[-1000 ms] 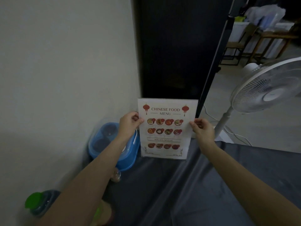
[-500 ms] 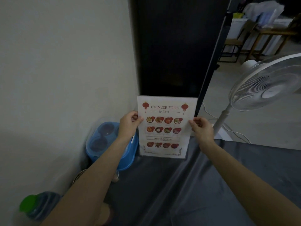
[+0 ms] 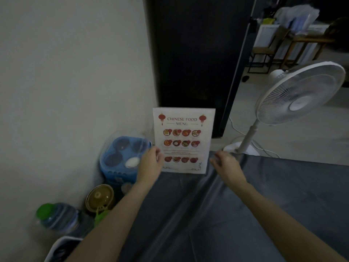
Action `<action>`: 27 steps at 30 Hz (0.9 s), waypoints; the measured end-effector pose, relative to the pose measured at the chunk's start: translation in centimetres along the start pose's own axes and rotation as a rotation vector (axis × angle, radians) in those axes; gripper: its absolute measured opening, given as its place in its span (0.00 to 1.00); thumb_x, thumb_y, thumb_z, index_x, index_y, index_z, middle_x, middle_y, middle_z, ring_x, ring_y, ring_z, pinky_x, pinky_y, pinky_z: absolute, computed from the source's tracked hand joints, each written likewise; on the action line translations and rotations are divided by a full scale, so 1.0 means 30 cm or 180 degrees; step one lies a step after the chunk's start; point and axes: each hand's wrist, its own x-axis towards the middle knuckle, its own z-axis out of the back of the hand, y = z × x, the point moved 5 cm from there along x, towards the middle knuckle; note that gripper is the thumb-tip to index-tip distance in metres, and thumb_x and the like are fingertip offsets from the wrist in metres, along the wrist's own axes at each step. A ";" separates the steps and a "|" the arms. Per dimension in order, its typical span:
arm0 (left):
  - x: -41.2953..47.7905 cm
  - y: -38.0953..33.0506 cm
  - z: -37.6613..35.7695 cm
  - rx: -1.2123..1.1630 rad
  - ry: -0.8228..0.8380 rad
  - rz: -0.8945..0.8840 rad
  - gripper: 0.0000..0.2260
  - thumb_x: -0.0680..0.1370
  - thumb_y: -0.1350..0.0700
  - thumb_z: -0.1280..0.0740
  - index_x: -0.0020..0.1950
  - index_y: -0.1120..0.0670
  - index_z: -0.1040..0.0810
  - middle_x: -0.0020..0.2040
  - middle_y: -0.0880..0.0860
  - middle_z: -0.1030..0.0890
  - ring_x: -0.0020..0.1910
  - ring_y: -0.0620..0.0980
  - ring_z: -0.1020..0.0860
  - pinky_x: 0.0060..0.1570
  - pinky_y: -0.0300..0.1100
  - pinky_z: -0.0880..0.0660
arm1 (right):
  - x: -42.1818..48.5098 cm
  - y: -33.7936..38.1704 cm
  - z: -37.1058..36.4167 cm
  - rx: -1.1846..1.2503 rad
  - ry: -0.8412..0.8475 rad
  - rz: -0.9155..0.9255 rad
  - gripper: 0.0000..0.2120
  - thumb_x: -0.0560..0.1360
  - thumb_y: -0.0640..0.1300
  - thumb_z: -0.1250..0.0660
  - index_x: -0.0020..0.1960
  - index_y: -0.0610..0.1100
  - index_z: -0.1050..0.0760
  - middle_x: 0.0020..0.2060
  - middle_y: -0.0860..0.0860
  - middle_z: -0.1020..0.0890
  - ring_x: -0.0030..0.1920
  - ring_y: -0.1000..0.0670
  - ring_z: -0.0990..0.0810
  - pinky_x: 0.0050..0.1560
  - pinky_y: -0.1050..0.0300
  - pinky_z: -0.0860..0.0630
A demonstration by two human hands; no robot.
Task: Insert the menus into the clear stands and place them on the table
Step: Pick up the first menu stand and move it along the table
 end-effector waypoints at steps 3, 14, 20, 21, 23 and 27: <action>-0.173 -0.063 -0.094 0.0231 0.0465 -0.0294 0.04 0.78 0.55 0.36 0.52 0.51 0.24 0.52 0.48 0.21 0.49 0.42 0.22 0.48 0.38 0.23 | -0.139 -0.070 -0.003 -0.0287 0.0212 0.0083 0.15 0.76 0.48 0.36 0.61 0.43 0.27 0.58 0.45 0.23 0.54 0.47 0.21 0.56 0.52 0.23; -0.680 -0.363 -0.438 0.1311 0.1252 -0.0830 0.15 0.81 0.51 0.41 0.63 0.58 0.28 0.60 0.56 0.24 0.57 0.55 0.23 0.55 0.48 0.25 | -0.647 -0.428 0.153 -0.0757 0.0382 0.0036 0.20 0.76 0.49 0.38 0.65 0.41 0.29 0.60 0.43 0.23 0.60 0.41 0.23 0.59 0.52 0.29; -0.941 -0.523 -0.569 0.1516 0.1373 -0.1087 0.15 0.81 0.51 0.42 0.63 0.57 0.27 0.61 0.54 0.24 0.58 0.52 0.25 0.56 0.45 0.25 | -0.902 -0.599 0.282 -0.1094 0.0593 0.0031 0.18 0.76 0.51 0.40 0.62 0.42 0.30 0.59 0.44 0.25 0.61 0.42 0.25 0.58 0.49 0.27; -0.972 -0.547 -0.587 0.1538 0.1384 -0.1098 0.15 0.81 0.50 0.42 0.63 0.57 0.27 0.61 0.54 0.24 0.58 0.52 0.25 0.56 0.45 0.25 | -0.934 -0.628 0.312 -0.1133 0.0596 0.0021 0.19 0.76 0.51 0.40 0.63 0.42 0.31 0.60 0.44 0.25 0.61 0.42 0.25 0.58 0.49 0.27; -1.025 -0.597 -0.623 0.1602 0.1422 -0.1146 0.15 0.81 0.50 0.42 0.62 0.57 0.27 0.60 0.54 0.24 0.57 0.52 0.24 0.55 0.45 0.25 | -0.992 -0.683 0.369 -0.1154 0.0567 -0.0012 0.19 0.76 0.49 0.39 0.65 0.42 0.31 0.61 0.44 0.25 0.63 0.42 0.26 0.60 0.49 0.28; -1.099 -0.691 -0.695 0.1651 0.1524 -0.1296 0.16 0.81 0.49 0.42 0.63 0.57 0.27 0.61 0.55 0.24 0.59 0.52 0.25 0.57 0.46 0.25 | -1.071 -0.777 0.476 -0.1059 0.0417 -0.0176 0.20 0.76 0.49 0.38 0.66 0.43 0.31 0.63 0.45 0.25 0.63 0.44 0.26 0.60 0.50 0.28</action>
